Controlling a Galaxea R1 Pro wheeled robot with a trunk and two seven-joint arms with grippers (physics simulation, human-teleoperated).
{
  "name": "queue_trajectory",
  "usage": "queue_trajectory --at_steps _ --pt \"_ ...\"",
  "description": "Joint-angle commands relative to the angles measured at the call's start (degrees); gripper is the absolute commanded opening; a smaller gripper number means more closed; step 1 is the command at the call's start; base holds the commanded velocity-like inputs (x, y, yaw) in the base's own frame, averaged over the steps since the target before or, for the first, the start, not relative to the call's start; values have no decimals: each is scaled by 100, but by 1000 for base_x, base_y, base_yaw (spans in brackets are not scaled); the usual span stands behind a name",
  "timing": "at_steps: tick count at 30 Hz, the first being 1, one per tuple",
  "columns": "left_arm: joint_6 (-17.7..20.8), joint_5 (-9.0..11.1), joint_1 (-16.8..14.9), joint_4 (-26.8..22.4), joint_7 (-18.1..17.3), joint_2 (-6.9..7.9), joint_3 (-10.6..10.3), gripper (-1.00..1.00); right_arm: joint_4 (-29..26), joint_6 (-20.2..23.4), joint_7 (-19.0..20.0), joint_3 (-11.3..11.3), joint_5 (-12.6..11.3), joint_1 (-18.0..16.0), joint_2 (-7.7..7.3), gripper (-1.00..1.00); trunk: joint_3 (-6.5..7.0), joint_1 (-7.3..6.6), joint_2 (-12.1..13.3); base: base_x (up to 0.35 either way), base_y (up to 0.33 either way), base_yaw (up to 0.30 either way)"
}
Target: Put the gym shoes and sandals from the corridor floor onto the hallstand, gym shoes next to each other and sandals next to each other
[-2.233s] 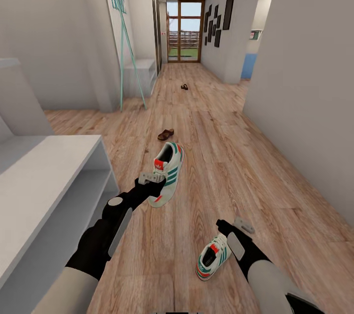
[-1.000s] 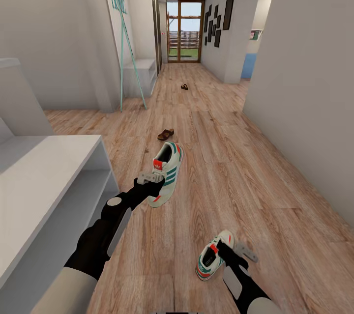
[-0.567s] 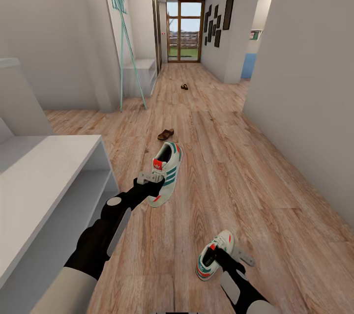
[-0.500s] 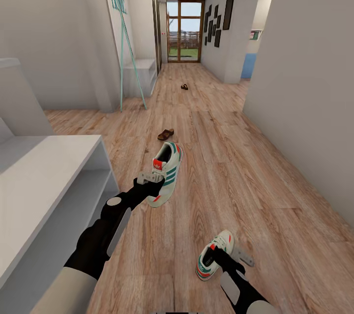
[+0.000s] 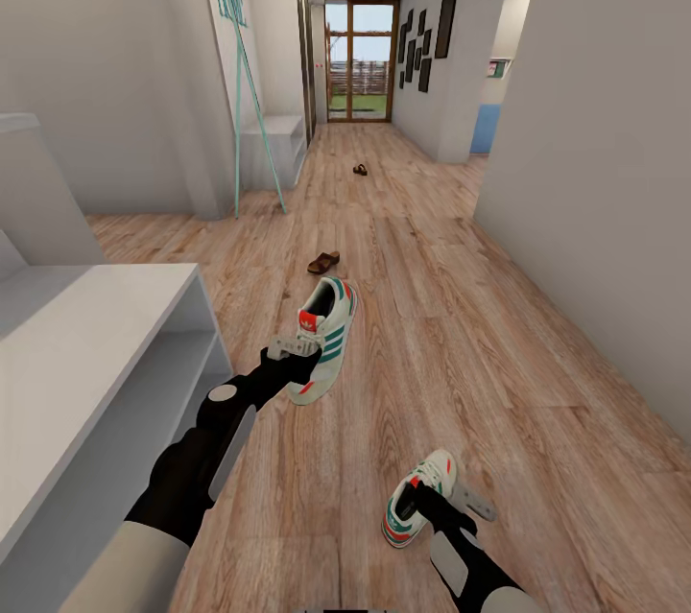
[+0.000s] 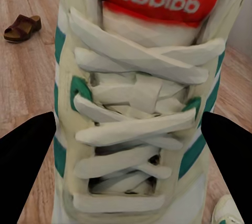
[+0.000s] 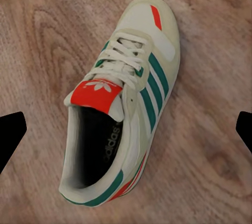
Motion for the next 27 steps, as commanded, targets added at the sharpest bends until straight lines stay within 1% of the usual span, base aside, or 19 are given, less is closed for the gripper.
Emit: queue_trajectory --at_steps 1,14,20,27 --pt "1 1 -1 0 -1 0 1 -100 0 0 1 1 0 0 0 100 0 0 0 0 0 0" --pt "-1 1 -1 -1 5 7 3 -100 -5 0 25 2 0 0 -6 100 0 0 0 0 0 0" --pt "-4 1 -2 -1 13 6 4 -100 -6 0 151 2 0 0 -8 100 0 0 0 0 0 0" --pt "-5 1 -3 -1 16 2 4 -100 -8 0 206 2 0 0 -9 100 0 0 0 0 0 0"
